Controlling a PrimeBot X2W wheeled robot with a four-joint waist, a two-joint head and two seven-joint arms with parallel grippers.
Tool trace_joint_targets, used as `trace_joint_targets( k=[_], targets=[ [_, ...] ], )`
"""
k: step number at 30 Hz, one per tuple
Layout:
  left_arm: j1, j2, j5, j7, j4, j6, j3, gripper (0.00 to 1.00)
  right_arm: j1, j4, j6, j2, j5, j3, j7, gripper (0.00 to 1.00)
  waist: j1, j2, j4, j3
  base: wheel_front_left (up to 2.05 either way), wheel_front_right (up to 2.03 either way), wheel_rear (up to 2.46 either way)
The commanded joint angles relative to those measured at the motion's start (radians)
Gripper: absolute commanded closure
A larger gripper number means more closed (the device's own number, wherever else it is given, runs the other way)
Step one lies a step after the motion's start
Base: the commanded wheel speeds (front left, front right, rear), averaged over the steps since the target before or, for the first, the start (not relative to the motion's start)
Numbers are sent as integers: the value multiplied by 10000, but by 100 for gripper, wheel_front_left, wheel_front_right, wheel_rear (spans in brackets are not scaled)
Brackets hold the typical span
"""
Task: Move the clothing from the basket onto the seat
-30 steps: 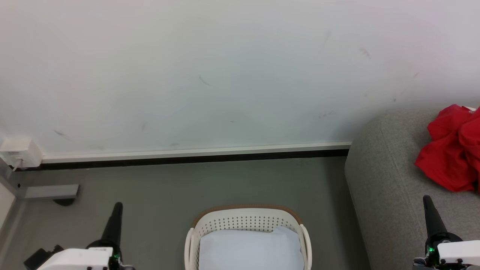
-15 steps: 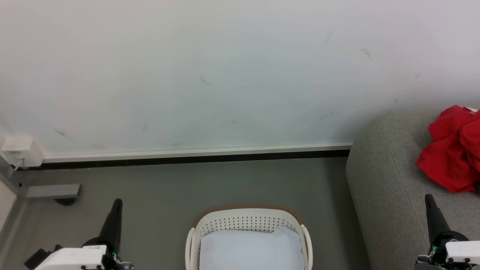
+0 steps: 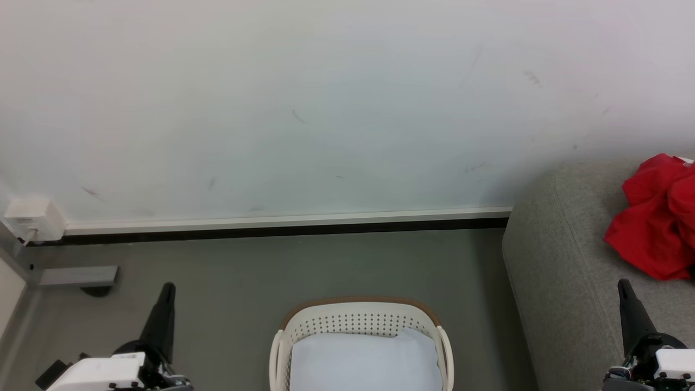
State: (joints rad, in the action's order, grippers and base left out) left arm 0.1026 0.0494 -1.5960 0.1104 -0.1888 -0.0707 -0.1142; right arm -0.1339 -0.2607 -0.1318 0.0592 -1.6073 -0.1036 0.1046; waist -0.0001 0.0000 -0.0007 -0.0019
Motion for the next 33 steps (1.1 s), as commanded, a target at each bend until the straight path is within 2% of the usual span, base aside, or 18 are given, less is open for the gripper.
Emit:
trace_joint_targets(
  k=[1, 33],
  targets=[
    [79, 10, -254, 75, 46, -58, -52, 100, 138, 53, 21, -3, -182, -51, 70, 100, 1, 0, 4, -1, 0, 0, 0],
    [73, 13, -220, 74, 40, -59, -47, 100, 136, 54, 21, 67, -201, 37, -16, 100, 1, 0, 4, -1, 0, 0, 0]
  ],
)
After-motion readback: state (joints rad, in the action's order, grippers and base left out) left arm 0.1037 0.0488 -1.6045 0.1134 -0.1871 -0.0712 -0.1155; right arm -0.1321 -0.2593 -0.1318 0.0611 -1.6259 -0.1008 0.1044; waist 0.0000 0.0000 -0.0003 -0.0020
